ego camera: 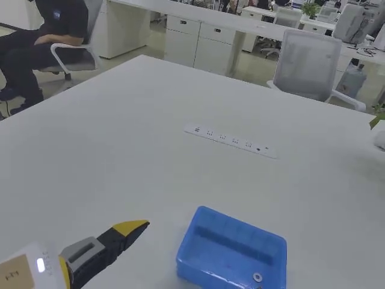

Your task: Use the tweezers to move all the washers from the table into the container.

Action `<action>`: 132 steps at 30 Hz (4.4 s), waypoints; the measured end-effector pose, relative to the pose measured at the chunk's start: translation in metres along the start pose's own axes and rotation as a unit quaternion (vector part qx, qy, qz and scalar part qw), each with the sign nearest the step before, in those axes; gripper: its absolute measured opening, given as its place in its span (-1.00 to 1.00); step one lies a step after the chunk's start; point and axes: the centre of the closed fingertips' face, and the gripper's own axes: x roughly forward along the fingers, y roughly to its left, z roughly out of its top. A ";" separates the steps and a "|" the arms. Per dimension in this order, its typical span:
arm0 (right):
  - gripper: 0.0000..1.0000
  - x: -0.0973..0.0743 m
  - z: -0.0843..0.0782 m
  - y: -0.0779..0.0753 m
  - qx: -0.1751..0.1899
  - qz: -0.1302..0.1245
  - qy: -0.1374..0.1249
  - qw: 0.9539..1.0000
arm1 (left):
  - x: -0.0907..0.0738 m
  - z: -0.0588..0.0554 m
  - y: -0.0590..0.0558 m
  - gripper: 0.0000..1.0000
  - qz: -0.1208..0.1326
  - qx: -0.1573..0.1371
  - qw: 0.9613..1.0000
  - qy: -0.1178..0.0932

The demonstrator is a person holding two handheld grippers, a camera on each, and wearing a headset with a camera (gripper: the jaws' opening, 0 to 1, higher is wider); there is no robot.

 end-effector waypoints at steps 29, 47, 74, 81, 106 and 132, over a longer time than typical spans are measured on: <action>-0.95 -0.020 0.054 -0.028 0.001 -0.036 -0.062 0.997 | -0.001 -0.002 0.001 0.74 0.000 0.001 1.000 0.003; -0.95 -0.017 0.067 -0.055 -0.002 -0.054 -0.069 0.996 | 0.000 -0.005 0.003 0.73 0.002 0.006 1.000 0.011; -0.95 0.005 0.044 -0.091 0.006 -0.067 -0.019 0.998 | 0.001 -0.007 0.001 0.72 0.003 0.013 1.000 0.020; -0.95 0.013 0.035 -0.096 0.006 -0.063 -0.002 0.998 | 0.001 -0.008 0.000 0.71 0.001 0.015 1.000 0.024; -0.95 0.026 0.014 -0.105 0.012 -0.064 0.033 0.997 | 0.002 -0.009 0.001 0.70 -0.001 0.016 1.000 0.025; -0.94 0.015 0.035 -0.098 0.003 -0.071 0.004 0.997 | 0.000 -0.008 0.002 0.70 0.001 0.021 0.999 0.025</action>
